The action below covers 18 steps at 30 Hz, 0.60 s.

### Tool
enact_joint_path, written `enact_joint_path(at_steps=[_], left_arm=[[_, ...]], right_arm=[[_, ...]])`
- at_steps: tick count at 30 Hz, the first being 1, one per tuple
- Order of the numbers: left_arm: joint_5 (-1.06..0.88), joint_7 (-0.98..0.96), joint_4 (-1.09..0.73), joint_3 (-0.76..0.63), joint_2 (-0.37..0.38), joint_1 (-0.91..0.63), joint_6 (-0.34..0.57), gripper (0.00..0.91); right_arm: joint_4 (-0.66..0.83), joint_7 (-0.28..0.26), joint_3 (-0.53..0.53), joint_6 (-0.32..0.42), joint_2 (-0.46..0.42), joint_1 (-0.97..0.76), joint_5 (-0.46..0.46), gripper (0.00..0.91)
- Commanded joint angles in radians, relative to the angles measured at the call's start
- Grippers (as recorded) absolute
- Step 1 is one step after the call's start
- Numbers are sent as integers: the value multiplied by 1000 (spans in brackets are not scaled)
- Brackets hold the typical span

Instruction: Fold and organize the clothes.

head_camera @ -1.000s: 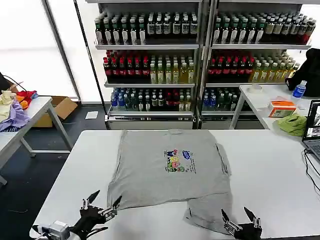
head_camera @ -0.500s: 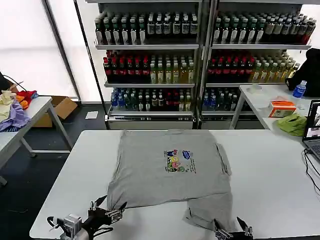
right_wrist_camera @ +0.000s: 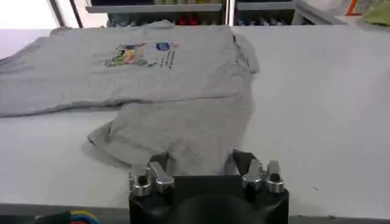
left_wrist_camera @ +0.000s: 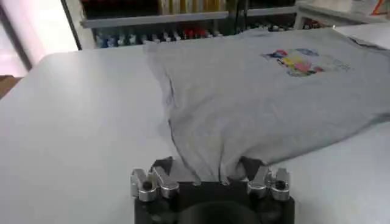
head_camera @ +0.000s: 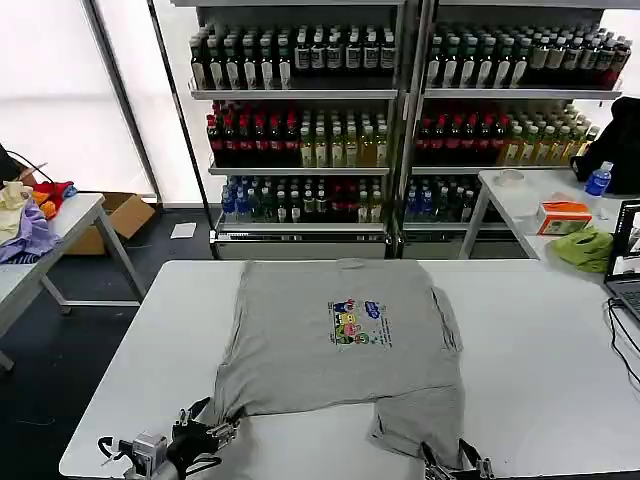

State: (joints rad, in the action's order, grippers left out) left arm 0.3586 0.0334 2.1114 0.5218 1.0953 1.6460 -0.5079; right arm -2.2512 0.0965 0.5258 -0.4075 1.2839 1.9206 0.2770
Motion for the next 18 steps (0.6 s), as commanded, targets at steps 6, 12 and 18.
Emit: enact_joint_path(at_steps=[6, 12, 18], left_arm=[[-57, -3, 1, -9, 36, 60, 58, 30], [-52, -5, 25, -3, 41, 65, 63, 30], [-52, -13, 86, 13, 46, 98, 59, 30]], right_arm=[[8, -8, -16, 30, 3, 7, 1, 0], [9, -34, -10, 76, 0, 10, 6, 0], [-17, -63, 13, 109, -13, 37, 26, 0]])
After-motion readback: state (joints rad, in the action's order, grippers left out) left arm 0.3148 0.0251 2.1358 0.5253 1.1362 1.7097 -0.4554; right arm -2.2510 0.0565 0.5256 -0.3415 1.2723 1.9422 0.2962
